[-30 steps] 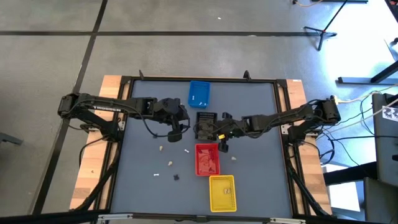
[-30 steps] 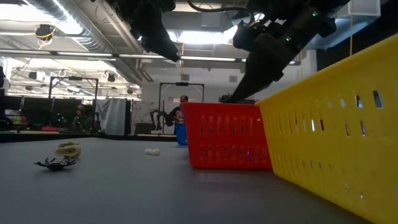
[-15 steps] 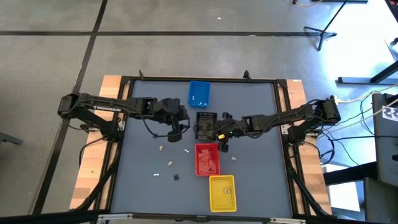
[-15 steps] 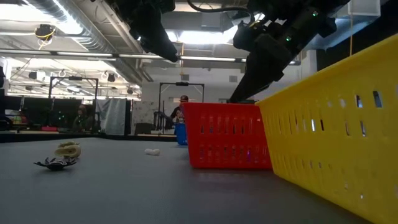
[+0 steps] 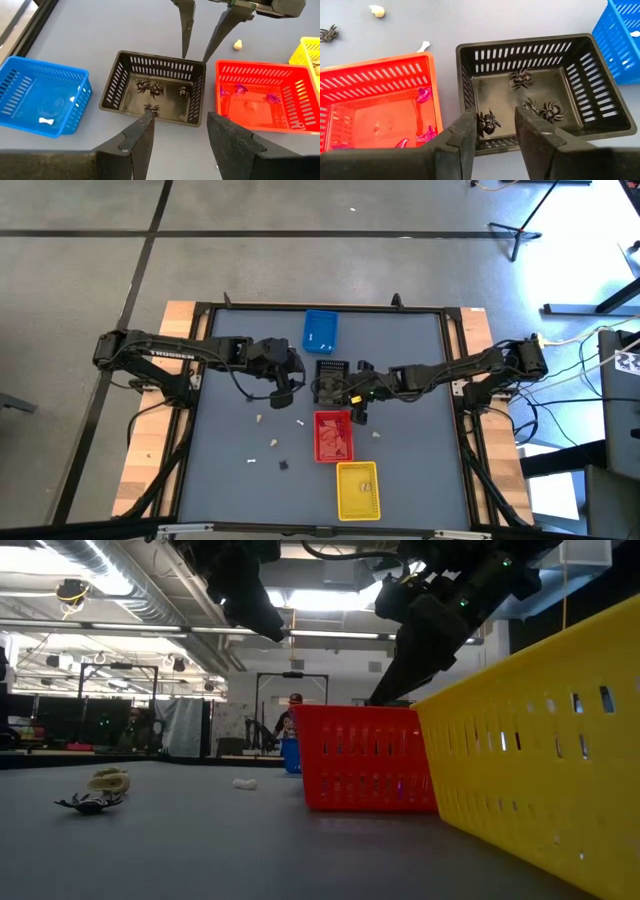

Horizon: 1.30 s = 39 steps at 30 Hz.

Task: Sort Halloween decoration
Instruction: Put the brown skull toy into the yellow bin

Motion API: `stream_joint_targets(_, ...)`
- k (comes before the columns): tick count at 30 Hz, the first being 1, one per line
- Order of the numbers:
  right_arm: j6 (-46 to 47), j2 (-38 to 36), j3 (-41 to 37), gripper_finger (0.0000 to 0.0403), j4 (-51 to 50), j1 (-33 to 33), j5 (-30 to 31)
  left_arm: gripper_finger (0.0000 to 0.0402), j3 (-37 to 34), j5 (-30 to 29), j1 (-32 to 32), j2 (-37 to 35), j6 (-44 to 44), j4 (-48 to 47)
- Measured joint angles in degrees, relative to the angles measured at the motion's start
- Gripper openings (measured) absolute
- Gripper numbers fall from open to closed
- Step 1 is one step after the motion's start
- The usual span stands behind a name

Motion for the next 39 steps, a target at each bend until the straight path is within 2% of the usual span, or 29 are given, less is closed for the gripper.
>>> stream_joint_targets(7, 0.0, 0.0, 0.0, 0.0134, -0.4, 0.0, 0.0, 0.0175, 0.0, 0.0, 0.0, 0.0, -4.8, -6.0)
stream_joint_targets(12, 0.0, 0.0, 0.0, 0.0134, -0.4, 0.0, 0.0, 0.0175, -0.3, 0.0, -1.1, 0.0, -14.2, -12.5)
stream_joint_targets(25, 0.0, 0.0, 0.0, 0.0134, -0.4, 0.0, 0.0, 0.0175, -11.4, -1.0, -9.4, 0.0, -44.7, -12.7)
stream_joint_targets(39, 0.0, 0.0, 0.0, 0.0134, -0.4, 0.0, 0.0, 0.0175, -16.6, -0.7, -14.4, 0.0, -61.8, -16.1)
